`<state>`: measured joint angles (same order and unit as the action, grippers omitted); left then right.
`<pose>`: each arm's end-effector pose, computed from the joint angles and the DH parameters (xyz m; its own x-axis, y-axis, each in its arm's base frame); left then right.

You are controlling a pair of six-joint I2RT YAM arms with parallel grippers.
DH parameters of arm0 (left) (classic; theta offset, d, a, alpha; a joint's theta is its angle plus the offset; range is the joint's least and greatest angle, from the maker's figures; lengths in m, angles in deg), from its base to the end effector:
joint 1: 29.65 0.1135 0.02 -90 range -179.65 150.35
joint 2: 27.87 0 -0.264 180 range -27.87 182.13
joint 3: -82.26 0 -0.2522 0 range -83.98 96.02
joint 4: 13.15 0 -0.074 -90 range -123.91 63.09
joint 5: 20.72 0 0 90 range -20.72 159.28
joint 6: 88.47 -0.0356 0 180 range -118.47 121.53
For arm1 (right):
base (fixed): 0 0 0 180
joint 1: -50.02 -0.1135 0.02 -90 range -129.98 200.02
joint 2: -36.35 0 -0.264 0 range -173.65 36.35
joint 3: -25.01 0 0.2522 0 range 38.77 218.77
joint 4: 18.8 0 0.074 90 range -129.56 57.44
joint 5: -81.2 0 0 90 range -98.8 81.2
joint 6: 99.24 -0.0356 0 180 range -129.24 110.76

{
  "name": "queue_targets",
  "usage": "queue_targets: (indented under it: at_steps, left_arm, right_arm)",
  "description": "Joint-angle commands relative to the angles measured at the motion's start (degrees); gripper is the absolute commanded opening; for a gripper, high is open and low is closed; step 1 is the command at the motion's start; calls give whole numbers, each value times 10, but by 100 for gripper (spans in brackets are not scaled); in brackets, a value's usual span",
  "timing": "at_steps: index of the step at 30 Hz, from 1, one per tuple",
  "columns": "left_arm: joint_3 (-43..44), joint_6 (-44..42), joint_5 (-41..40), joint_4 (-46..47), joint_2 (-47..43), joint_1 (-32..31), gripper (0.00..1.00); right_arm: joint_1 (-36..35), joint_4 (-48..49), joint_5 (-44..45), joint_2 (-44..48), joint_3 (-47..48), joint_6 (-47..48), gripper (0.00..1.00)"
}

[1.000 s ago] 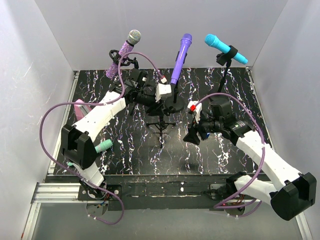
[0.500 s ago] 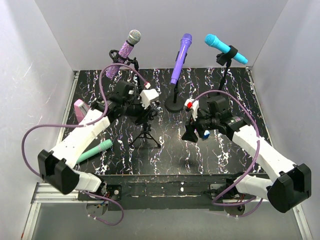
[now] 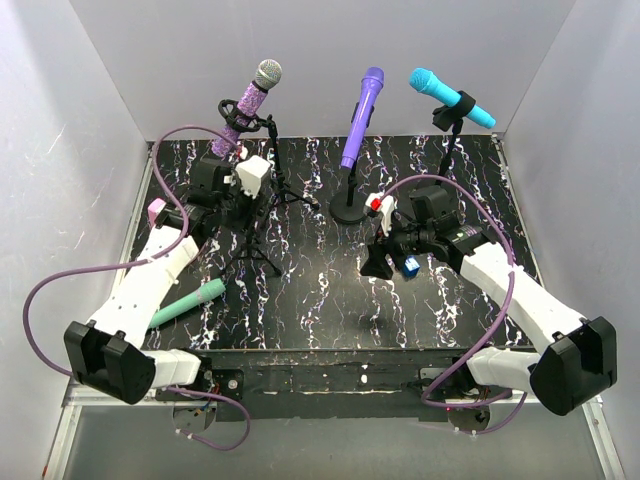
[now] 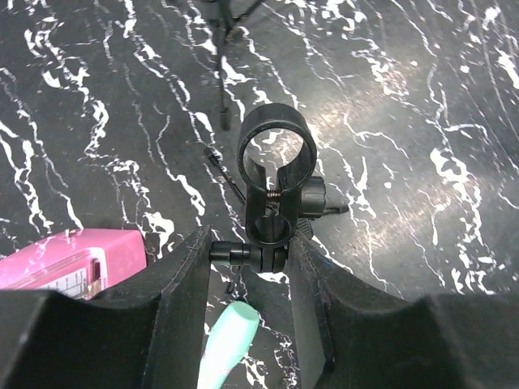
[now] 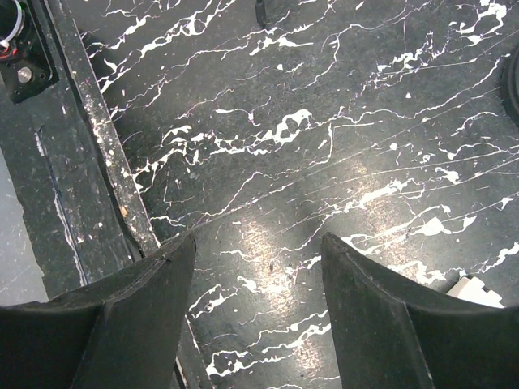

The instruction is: Remove the microphone from the stand

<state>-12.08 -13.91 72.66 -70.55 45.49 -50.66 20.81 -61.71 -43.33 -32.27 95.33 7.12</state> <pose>0.2496 -0.0981 0.3426 -0.5318 0.4889 -0.6915 0.5585 0.8163 0.1477 0.2115 0.1414 0.2987 -0.3337 -0.4524 -0.8270 -0.9049 0.3997 0.1464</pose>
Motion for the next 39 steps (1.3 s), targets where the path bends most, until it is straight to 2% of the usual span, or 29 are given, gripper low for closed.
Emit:
queue_targets:
  at_steps: [1, 12, 19, 24, 29, 34, 37, 39]
  left_arm:
    - [-15, 23, -84, 52, -10, 25, 0]
    - [-32, 108, -130, 118, 13, 75, 0]
    - [-12, 182, -93, 136, 57, 106, 0]
    - [-3, 190, -82, 139, 74, 108, 1]
    - [1, 182, -81, 118, 60, 109, 53]
    - [8, 176, -91, 60, 18, 112, 73]
    - [22, 169, -87, 2, -16, 118, 78]
    - [25, 157, -58, -19, -44, 120, 80]
  right_arm:
    - [3, 7, -11, -6, 29, -4, 70]
    - [3, 3, -5, 2, 27, 1, 70]
    - [4, 2, 7, -6, 46, -14, 70]
    - [7, 9, 20, -15, 76, -41, 71]
    - [18, 3, 25, -26, 124, -76, 72]
    - [29, -29, 22, -39, 201, -110, 73]
    - [33, -28, 40, -42, 242, -133, 73]
    - [33, -10, 82, -49, 265, -159, 75]
